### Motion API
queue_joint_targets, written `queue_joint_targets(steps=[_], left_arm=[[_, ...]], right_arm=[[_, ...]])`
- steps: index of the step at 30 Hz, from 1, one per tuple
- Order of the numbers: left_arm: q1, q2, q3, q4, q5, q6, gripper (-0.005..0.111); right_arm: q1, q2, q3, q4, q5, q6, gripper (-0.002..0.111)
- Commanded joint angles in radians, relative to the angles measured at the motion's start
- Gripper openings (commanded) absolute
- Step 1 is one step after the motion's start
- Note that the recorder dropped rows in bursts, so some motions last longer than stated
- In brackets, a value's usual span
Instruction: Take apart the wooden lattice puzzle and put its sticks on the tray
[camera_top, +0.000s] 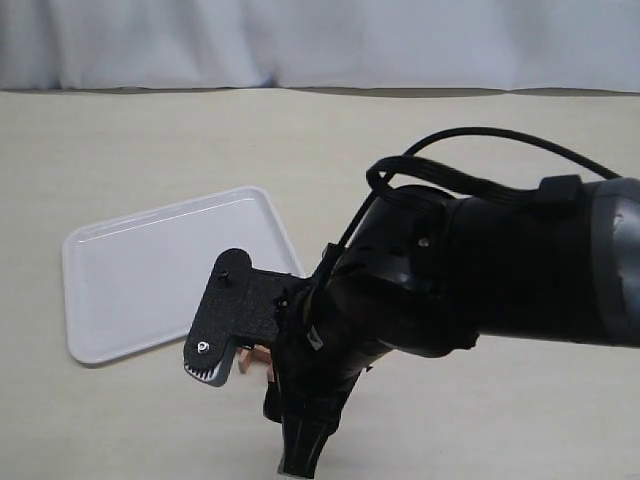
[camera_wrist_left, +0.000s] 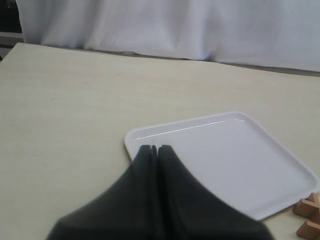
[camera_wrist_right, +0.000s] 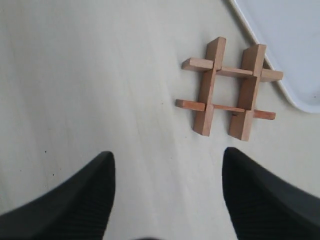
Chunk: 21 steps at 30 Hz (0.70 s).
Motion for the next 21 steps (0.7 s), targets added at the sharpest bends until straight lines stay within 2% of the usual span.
queue_joint_targets(steps=[1,5,10,16,21], left_arm=[[0.000,-0.002,0.003,0.004,-0.003,-0.003,0.000],[0.000,-0.002,0.003,0.004,-0.003,-0.003,0.000],[0.000,-0.002,0.003,0.004,-0.003,-0.003,0.000],[0.000,-0.002,0.003,0.004,-0.003,-0.003,0.000],[0.000,-0.002,0.003,0.004,-0.003,-0.003,0.000]], right_arm=[[0.003,0.008,-0.008,0.000,0.002,0.022,0.059],[0.003,0.087,-0.043,-0.009,0.067,0.018,0.059],[0.003,0.200,-0.175,-0.019,0.097,0.021,0.059],[0.000,0.233,-0.196,-0.141,0.107,0.127,0.059],[0.000,0.246,-0.194,-0.143,0.117,0.134,0.059]])
